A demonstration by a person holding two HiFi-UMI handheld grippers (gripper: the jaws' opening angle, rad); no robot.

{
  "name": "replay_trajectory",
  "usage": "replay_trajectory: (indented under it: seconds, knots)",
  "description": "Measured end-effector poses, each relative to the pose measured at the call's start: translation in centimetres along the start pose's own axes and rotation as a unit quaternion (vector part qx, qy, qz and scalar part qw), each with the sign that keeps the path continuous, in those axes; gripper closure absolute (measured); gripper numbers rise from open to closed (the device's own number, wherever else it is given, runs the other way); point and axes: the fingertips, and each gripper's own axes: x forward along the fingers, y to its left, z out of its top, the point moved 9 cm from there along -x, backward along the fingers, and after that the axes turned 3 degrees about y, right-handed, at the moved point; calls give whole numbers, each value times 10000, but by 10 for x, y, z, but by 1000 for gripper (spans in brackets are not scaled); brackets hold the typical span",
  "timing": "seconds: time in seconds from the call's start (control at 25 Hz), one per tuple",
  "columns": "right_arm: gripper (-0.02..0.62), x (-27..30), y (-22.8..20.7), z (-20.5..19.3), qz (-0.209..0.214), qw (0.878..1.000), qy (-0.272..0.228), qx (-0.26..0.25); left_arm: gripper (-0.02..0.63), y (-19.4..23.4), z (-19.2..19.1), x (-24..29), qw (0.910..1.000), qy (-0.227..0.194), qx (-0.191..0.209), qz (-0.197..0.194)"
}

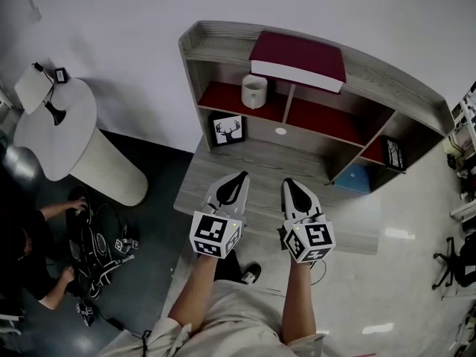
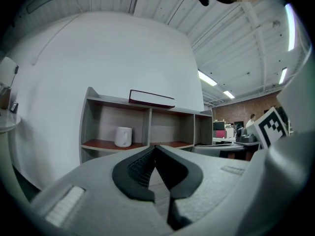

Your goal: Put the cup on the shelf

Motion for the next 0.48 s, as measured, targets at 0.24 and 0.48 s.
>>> replay_trajectory:
  seconds: [0.24,0.48]
  knots:
    - [580,-6,6,1,61,10000,4,-6,597,-5,-3,-4,9997,15,-79,-247]
    - [580,-9,12,-2,52,10000,26,-73,597,-8,-9,-8,9994,146,-30,-298]
